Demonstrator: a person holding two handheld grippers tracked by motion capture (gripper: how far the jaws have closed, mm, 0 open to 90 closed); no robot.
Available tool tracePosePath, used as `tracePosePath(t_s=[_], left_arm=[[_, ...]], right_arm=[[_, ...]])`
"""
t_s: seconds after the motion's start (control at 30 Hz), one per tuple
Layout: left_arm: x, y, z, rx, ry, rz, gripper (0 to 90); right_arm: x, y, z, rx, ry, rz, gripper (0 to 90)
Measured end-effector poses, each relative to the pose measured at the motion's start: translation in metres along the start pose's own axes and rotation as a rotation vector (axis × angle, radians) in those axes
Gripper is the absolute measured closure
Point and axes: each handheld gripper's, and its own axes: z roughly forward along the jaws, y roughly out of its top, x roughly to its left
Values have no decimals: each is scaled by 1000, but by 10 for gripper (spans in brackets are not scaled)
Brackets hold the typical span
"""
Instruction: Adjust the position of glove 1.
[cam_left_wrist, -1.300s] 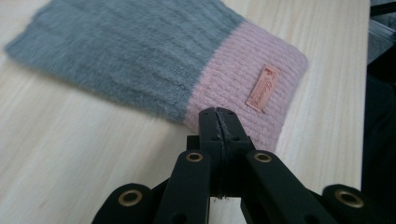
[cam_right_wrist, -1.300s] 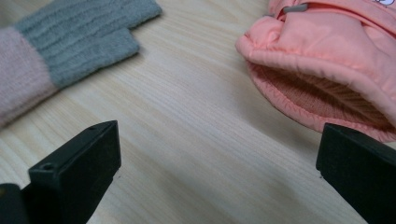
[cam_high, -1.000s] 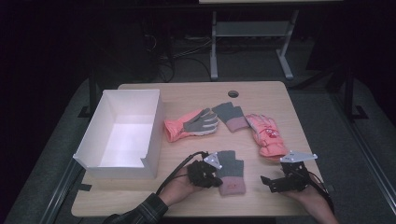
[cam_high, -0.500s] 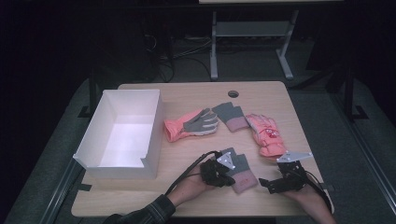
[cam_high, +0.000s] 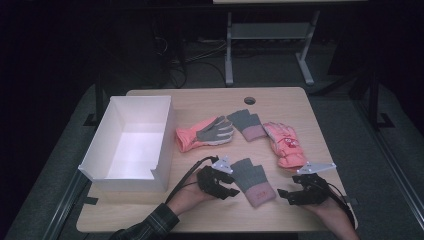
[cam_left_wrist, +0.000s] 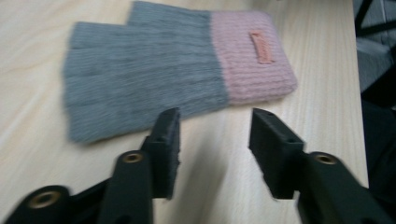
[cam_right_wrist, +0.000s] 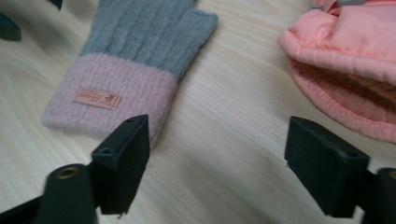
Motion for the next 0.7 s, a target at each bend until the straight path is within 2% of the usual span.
tracePosePath(t_s=[0.03, 0.13, 0.17, 0.2, 0.27, 0.33, 0.37, 0.5, 0.53, 0.6, 0.67, 0.7], left_arm=[[0, 0, 0, 0, 0, 0, 469], [2, -8, -8, -16, 42, -12, 395], [2, -8, -8, -16, 42, -12, 367], [1, -9, -10, -10, 53, -4, 367], [-1, -13, -15, 10, 82, 2, 308], [0, -16, -19, 23, 86, 8, 277], [0, -18, -20, 9, 96, -14, 256], [3, -25, -28, -7, 118, -32, 185], [4, -27, -30, -24, 119, -46, 185], [6, -32, -38, -29, 131, -65, 162], [7, -33, -40, -26, 133, -64, 161], [6, -35, -40, -38, 143, -81, 154]], right_arm=[[0, 0, 0, 0, 0, 0, 232], [1, 1, -1, 2, 11, 10, 301], [0, 2, -1, -4, 14, 4, 319], [0, 2, -1, -4, 14, 4, 319], [2, 4, -2, -7, 20, 0, 383], [4, 7, -1, -17, 30, 5, 416], [4, 9, -2, -20, 37, 8, 430], [5, 20, -2, -50, 60, 23, 536], [5, 20, -2, -50, 60, 23, 536], [6, 29, 1, -52, 66, 24, 576], [6, 31, 3, -51, 63, 30, 593], [6, 34, 4, -50, 65, 34, 602]])
